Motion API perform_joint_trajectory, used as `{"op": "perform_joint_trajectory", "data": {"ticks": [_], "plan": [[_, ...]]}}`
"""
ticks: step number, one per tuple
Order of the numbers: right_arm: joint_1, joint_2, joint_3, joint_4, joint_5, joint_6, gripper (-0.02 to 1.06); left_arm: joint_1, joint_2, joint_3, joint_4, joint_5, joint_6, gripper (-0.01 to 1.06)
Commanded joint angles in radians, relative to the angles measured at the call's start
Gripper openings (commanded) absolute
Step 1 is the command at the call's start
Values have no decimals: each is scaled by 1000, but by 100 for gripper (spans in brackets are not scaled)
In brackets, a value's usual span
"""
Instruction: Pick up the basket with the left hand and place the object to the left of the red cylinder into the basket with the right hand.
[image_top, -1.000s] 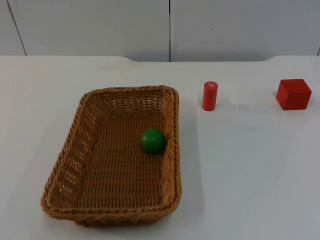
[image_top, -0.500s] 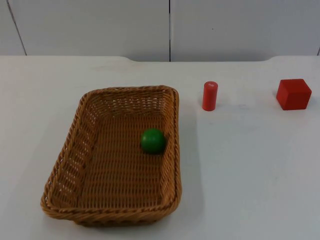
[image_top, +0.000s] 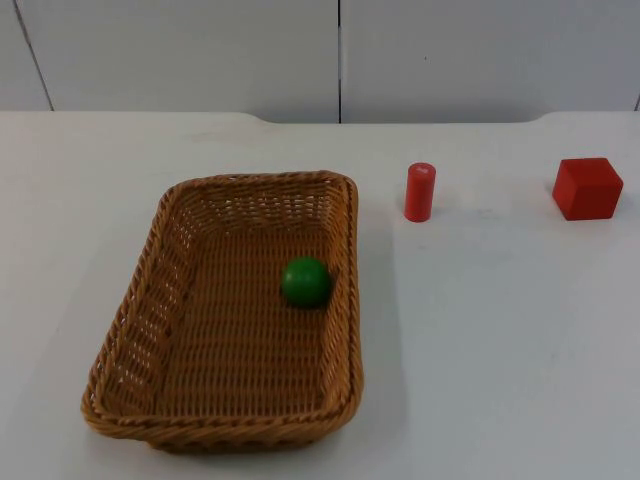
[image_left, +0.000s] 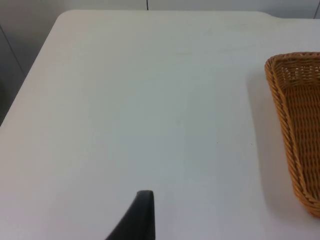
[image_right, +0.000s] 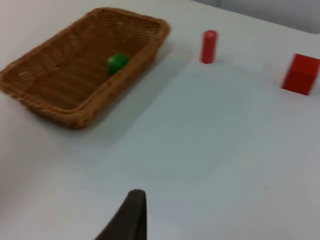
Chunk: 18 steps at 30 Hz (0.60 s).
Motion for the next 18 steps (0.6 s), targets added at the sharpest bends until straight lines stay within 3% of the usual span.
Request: {"op": "perform_joint_trajectory", "data": {"ticks": [1, 9, 18], "plan": [[-81, -4, 2, -1, -8, -1, 105, 2, -3, 4, -2, -2, -9, 105], [-290, -4, 2, -1, -8, -1, 105, 2, -3, 4, -2, -2, -9, 105], [-401, -4, 2, 2, -11, -1, 105, 2, -3, 4, -2, -2, -9, 105]]}}
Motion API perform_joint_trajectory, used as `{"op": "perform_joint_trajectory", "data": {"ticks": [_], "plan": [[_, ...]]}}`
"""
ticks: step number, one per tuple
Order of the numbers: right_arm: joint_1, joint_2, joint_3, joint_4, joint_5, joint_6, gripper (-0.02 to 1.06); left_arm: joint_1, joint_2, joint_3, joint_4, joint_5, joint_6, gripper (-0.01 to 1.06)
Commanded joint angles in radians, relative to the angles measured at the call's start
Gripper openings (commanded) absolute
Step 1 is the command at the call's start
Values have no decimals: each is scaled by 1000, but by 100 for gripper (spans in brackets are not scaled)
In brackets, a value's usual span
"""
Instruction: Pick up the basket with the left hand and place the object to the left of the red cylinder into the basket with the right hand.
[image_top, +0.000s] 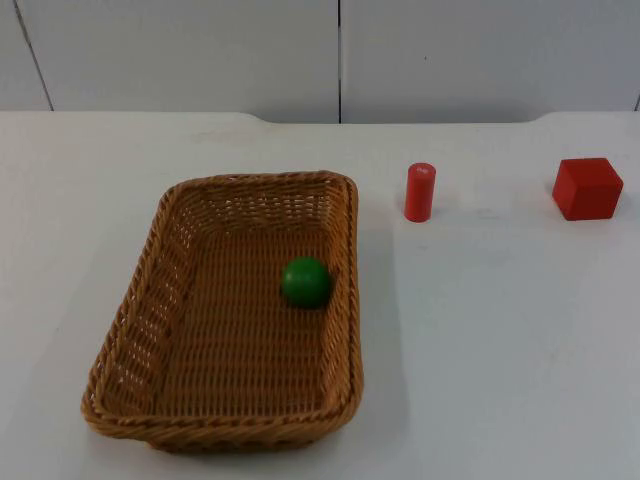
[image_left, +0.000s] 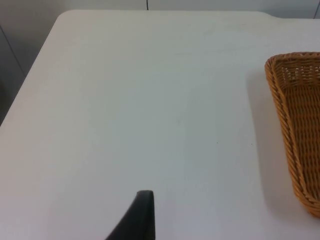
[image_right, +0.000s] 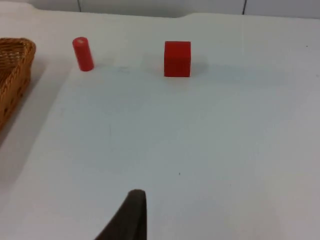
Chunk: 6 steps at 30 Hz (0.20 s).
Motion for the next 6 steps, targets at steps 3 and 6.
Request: {"op": "perform_joint_trajectory", "data": {"ticks": [3, 6], "plan": [[-11, -4, 2, 2, -11, -1, 105, 2, -3, 4, -2, -2, -9, 105], [-11, -4, 2, 2, -11, -1, 105, -21, -3, 4, -2, -2, -9, 105]]}}
